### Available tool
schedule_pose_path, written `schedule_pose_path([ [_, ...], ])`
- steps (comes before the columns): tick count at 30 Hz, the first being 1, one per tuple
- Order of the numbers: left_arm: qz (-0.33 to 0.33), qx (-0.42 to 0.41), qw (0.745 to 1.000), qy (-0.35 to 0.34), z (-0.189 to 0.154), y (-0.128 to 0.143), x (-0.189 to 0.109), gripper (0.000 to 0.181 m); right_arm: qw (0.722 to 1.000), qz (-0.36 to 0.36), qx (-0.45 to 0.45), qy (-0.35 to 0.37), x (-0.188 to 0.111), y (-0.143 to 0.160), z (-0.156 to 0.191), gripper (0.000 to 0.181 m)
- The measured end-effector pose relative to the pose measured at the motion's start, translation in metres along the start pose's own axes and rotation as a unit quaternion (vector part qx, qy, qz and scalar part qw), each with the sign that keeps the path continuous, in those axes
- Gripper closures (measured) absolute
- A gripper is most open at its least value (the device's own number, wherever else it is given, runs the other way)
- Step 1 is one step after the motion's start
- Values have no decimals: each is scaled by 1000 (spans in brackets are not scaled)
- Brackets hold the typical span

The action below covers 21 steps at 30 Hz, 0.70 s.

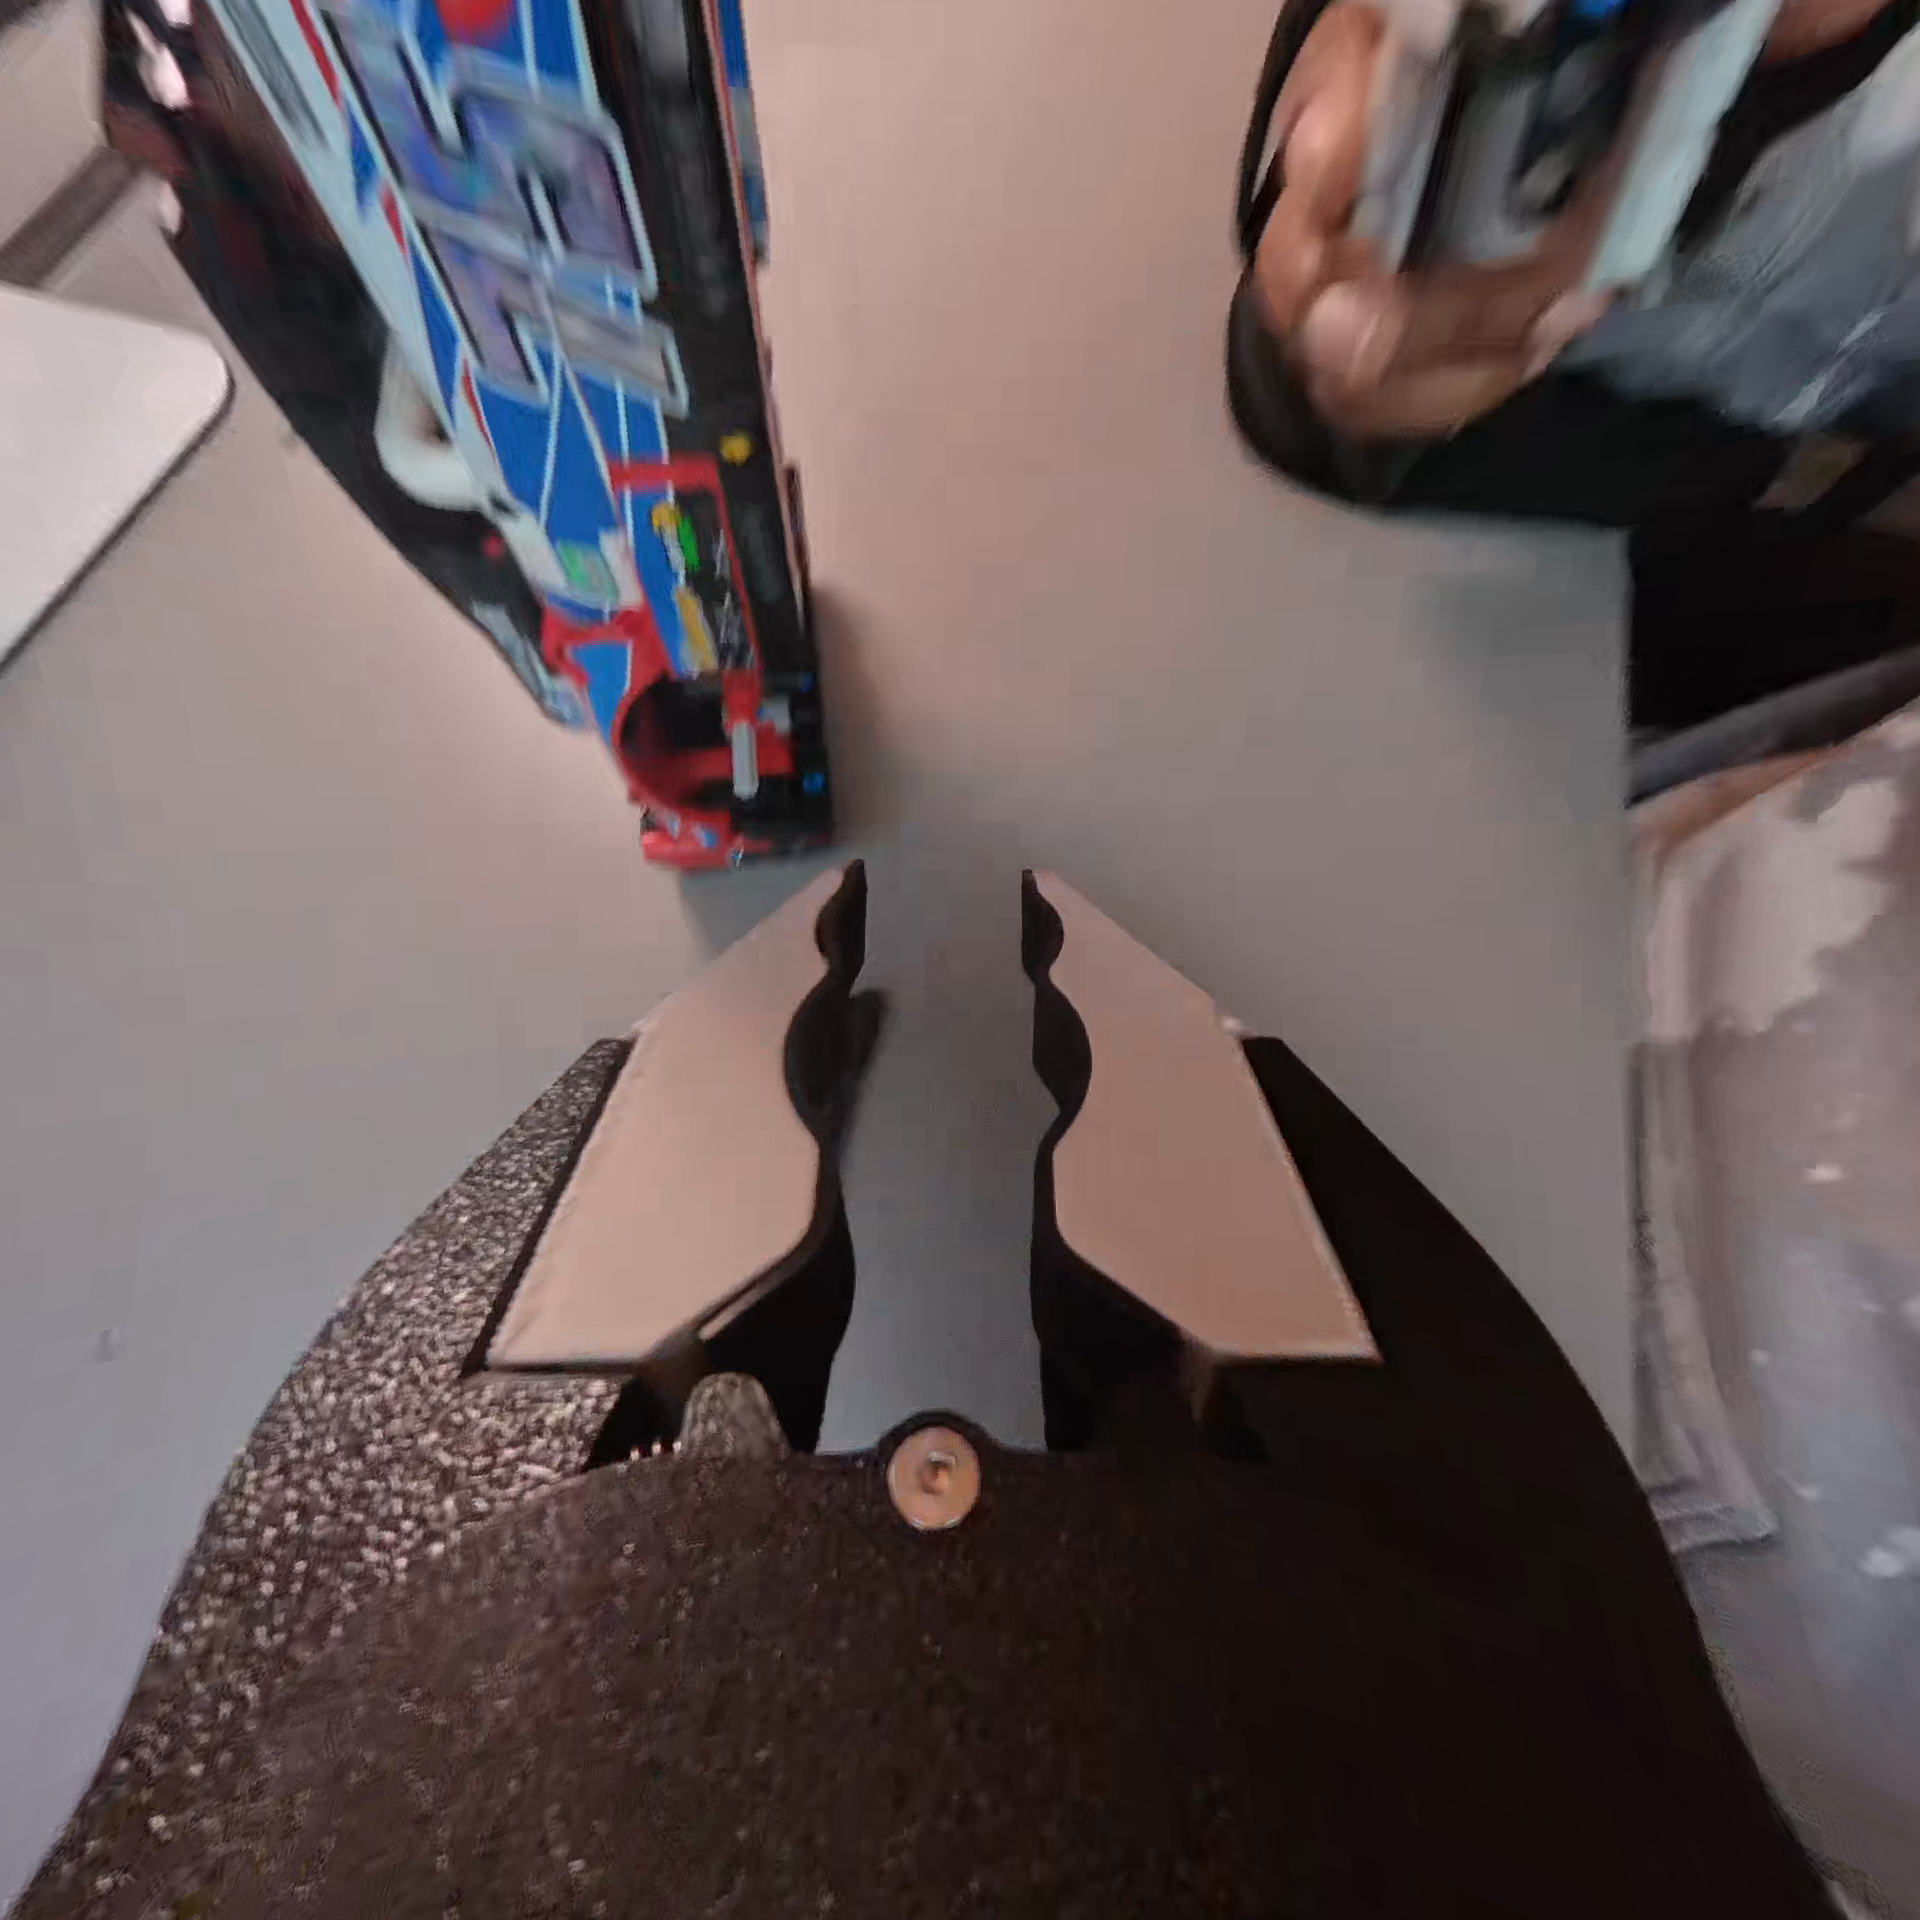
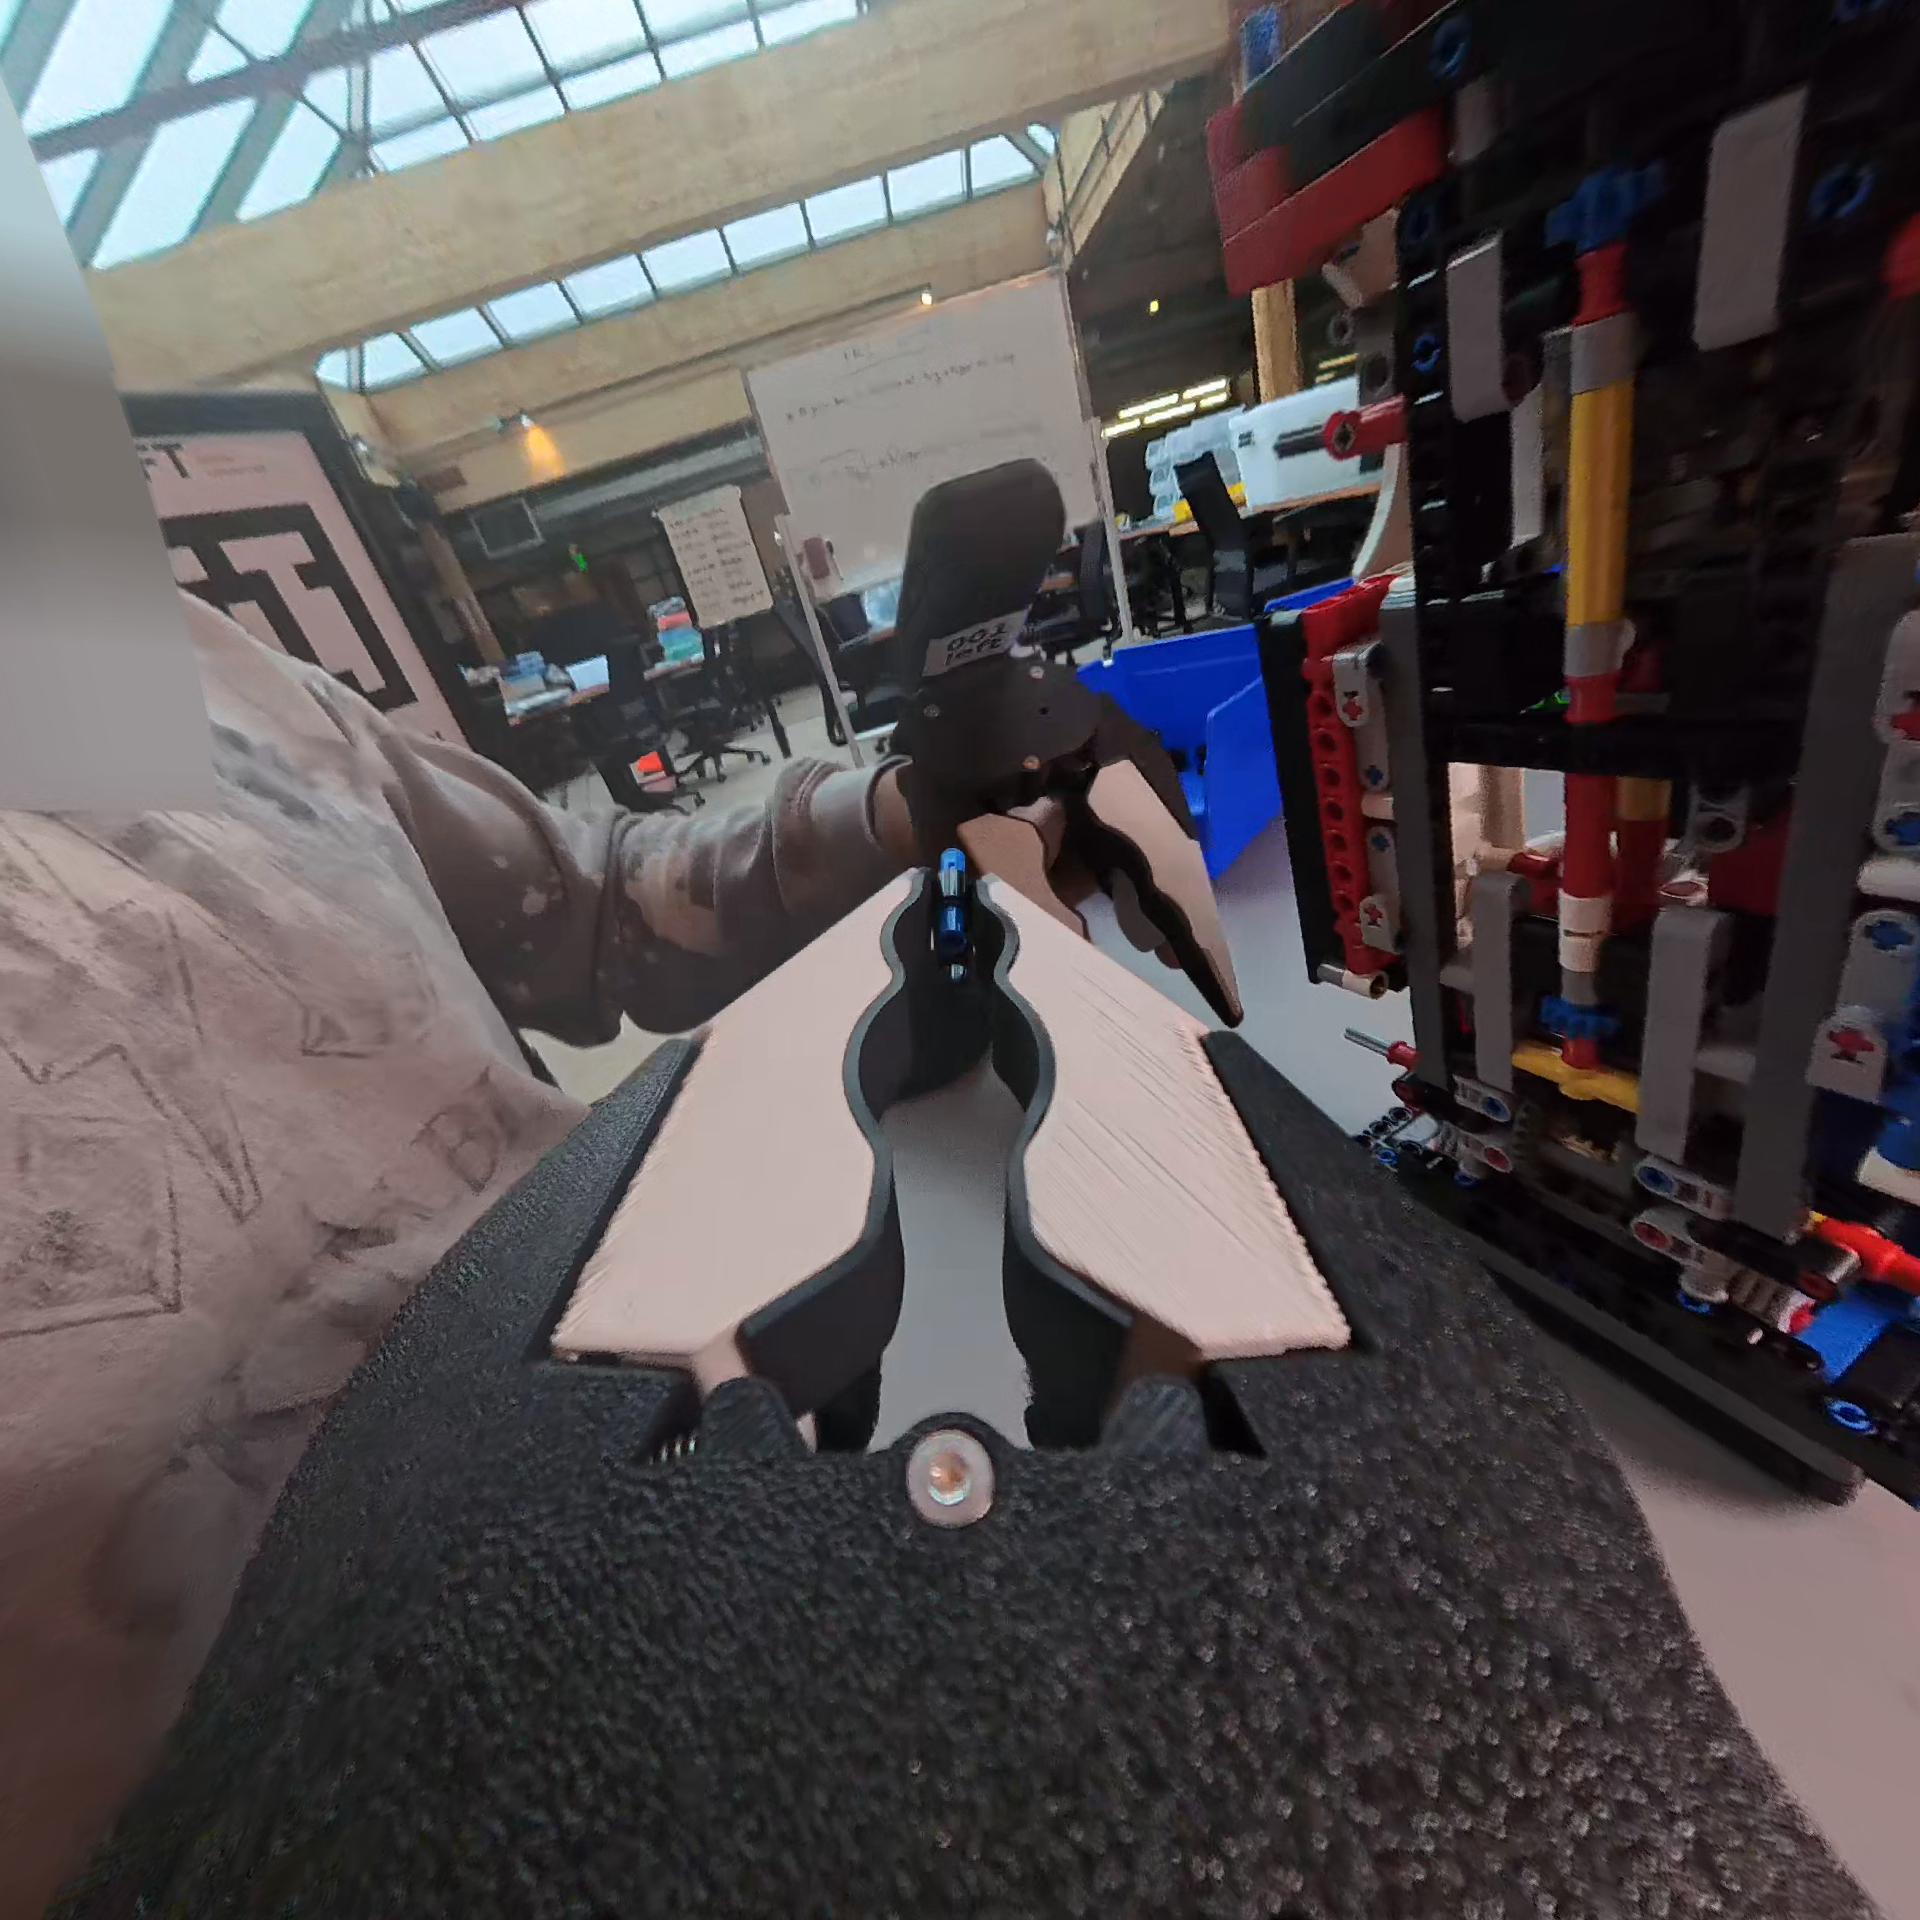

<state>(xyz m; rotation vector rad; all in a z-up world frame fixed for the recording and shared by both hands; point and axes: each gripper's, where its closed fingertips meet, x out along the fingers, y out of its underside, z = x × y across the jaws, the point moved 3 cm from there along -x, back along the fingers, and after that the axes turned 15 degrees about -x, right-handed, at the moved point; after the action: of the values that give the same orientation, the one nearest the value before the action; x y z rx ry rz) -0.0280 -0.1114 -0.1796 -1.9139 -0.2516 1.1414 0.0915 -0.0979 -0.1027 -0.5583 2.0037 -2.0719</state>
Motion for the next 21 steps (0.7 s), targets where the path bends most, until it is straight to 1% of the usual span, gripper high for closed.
schedule_pose_path([
  [1,-44,-15,998,34,-13,-12,-4,151,1000,-14,10,4,0,-3,-1,175],
  [3,-122,-58,984,118,-43,-35,-14,149,999,-40,29,9,2,-10,-2,174],
  [5,-184,-96,960,189,-68,-55,-22,150,997,-72,39,17,9,-18,-2,175],
  [8,-216,-127,935,253,-90,-72,-27,154,993,-106,45,18,18,-27,2,173],
  [9,-224,-131,928,267,-93,-76,-30,160,993,-106,40,20,21,-27,3,174],
  [10,-231,-135,925,270,-94,-80,-31,165,994,-104,31,23,22,-27,3,173],
  [11,-231,-135,928,259,-91,-81,-30,175,994,-105,26,22,22,-27,4,173],
  [13,-223,-117,939,236,-88,-80,-30,176,994,-98,27,24,21,-26,3,173],
  [15,-198,-92,953,212,-88,-76,-30,176,997,-73,10,18,18,-21,4,174],
  [18,-146,-51,973,174,-87,-72,-32,175,999,4,-42,-7,13,-15,5,174],
  [21,-113,-34,980,160,-86,-73,-34,175,989,99,-97,-50,7,-16,5,178],
])
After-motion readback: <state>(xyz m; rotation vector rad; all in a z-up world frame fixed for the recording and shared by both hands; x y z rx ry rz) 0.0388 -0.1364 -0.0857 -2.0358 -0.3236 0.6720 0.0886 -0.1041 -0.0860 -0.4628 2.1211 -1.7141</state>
